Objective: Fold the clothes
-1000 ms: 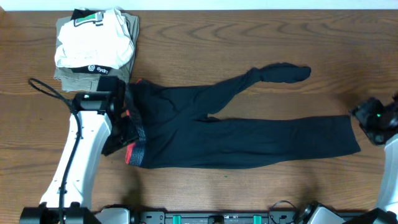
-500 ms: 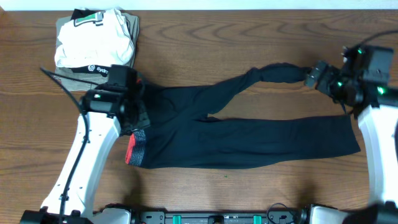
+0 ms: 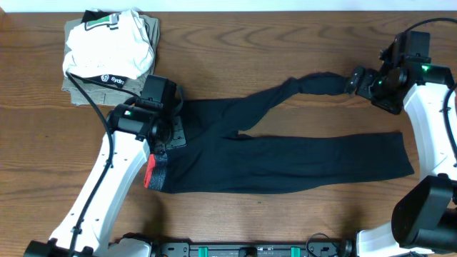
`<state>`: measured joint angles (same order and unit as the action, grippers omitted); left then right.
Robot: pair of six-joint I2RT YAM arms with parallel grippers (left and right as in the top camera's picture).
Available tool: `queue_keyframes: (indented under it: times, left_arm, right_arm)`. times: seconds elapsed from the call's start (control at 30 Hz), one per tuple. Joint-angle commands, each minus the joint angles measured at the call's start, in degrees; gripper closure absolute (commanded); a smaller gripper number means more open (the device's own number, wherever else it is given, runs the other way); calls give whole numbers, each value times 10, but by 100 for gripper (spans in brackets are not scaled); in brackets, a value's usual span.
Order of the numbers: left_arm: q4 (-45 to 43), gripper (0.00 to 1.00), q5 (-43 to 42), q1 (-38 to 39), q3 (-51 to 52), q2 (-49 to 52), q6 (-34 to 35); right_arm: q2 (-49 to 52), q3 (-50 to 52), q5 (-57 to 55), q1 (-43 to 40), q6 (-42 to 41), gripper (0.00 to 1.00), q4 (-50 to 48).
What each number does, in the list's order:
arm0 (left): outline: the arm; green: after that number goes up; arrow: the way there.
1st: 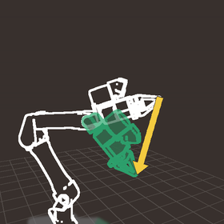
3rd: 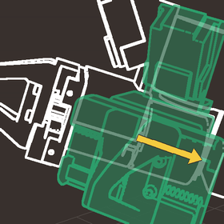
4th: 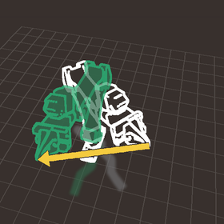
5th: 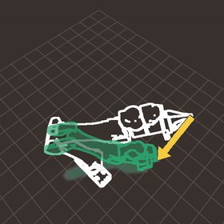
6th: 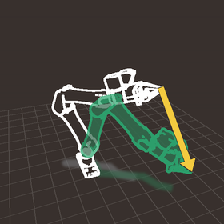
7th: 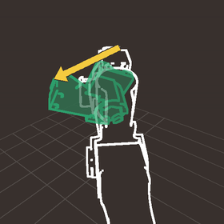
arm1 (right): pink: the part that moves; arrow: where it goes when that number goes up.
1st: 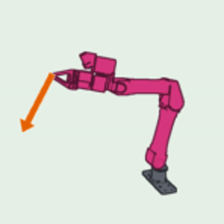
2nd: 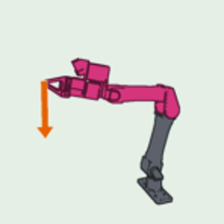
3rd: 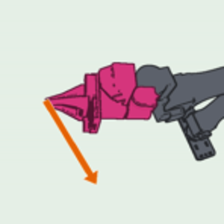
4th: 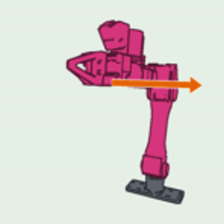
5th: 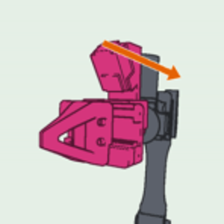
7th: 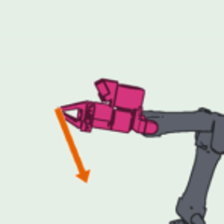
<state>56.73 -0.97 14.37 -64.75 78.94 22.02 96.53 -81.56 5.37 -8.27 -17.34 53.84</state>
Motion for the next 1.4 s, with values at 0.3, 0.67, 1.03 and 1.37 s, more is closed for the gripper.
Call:
queue_keyframes:
  times: [0.3,0.67,1.03,1.37]
  left_arm:
    - [-17,23,1,1,-11,-17,-9]
    - [-97,10,1,1,-10,-2,-23]
    - [-166,10,3,-7,-10,88,-44]
    - [-209,10,-1,-32,-10,142,-44]
  right_arm:
    - [-38,-13,4,5,-10,6,66]
    - [-38,-12,41,5,-10,11,118]
    - [-38,-12,48,5,-11,13,131]
    - [-23,3,76,29,-51,12,-3]
